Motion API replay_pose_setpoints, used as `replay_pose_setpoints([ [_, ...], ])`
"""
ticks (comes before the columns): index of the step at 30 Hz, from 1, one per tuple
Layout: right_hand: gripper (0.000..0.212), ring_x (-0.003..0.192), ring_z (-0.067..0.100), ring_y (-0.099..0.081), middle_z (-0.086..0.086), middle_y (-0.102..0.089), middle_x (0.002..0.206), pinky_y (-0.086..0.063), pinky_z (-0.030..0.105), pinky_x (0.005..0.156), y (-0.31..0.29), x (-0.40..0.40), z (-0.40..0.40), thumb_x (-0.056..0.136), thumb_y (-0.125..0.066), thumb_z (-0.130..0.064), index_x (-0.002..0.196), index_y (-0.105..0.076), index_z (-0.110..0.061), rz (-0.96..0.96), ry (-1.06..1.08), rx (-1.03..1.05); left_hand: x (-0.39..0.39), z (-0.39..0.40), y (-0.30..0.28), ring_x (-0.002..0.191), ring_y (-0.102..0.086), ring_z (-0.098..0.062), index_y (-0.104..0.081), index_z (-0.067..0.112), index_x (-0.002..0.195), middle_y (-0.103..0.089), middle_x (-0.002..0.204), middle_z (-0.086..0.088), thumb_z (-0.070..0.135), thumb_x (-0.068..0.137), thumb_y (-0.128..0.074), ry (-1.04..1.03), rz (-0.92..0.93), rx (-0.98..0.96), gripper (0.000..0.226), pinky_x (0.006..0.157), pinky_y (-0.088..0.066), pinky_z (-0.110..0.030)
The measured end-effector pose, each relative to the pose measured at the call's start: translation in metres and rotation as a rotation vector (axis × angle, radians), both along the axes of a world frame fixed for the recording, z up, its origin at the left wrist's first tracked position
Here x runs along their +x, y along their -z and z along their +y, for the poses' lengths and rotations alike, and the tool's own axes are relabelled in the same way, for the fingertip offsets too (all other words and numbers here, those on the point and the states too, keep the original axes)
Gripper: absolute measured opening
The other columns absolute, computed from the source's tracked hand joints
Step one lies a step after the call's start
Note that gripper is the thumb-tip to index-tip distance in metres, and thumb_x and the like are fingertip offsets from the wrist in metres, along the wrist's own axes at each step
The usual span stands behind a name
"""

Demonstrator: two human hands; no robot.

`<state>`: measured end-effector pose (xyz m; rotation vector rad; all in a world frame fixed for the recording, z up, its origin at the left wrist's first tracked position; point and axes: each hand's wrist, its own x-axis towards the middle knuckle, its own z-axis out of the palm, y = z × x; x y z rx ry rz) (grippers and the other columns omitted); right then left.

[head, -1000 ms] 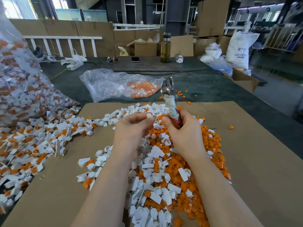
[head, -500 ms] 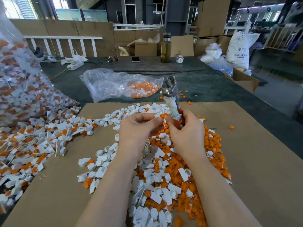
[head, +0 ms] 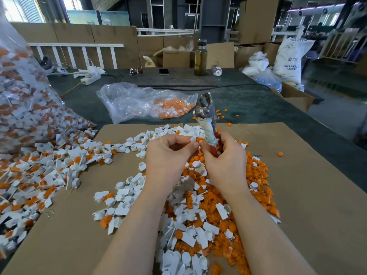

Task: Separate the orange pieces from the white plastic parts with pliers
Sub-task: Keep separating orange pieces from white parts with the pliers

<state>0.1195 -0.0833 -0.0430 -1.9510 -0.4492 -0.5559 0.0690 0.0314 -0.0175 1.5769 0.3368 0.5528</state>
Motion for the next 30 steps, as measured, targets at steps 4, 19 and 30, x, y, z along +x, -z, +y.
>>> replay_pose_setpoints([
  [4, 0.014, 0.07, 0.004, -0.061, -0.019, -0.06, 0.074, -0.048, 0.017, 0.054, -0.0005, -0.0011, -0.0008, 0.088, -0.069, -0.03, 0.094, -0.057, -0.029, 0.001, -0.005, 0.01, -0.0012, 0.0003, -0.0013, 0.075, -0.074, -0.02, -0.075, 0.029, 0.069, -0.076, 0.071, 0.004, 0.01, 0.077, -0.083, 0.001, -0.005, 0.058, 0.022, 0.08, -0.061, -0.043],
  [19, 0.013, 0.083, -0.004, -0.063, -0.021, -0.064, 0.085, -0.051, 0.012, 0.066, -0.0045, -0.0012, -0.002, 0.09, -0.068, -0.028, 0.099, -0.058, -0.031, 0.082, -0.14, 0.064, -0.0006, -0.0013, 0.0018, 0.069, -0.074, -0.013, -0.074, 0.026, 0.074, -0.075, 0.069, 0.005, 0.013, 0.074, -0.085, -0.034, -0.037, 0.03, 0.017, 0.068, -0.059, -0.025],
  [30, 0.016, 0.08, -0.004, -0.061, -0.019, -0.063, 0.083, -0.048, 0.012, 0.064, -0.0042, -0.0019, 0.0004, 0.091, -0.065, -0.023, 0.107, -0.065, -0.022, 0.11, -0.156, 0.039, 0.0, -0.0033, 0.0033, 0.061, -0.069, -0.002, -0.074, 0.025, 0.071, -0.073, 0.066, 0.009, 0.014, 0.076, -0.085, -0.091, -0.079, -0.003, 0.017, 0.059, -0.053, -0.014],
])
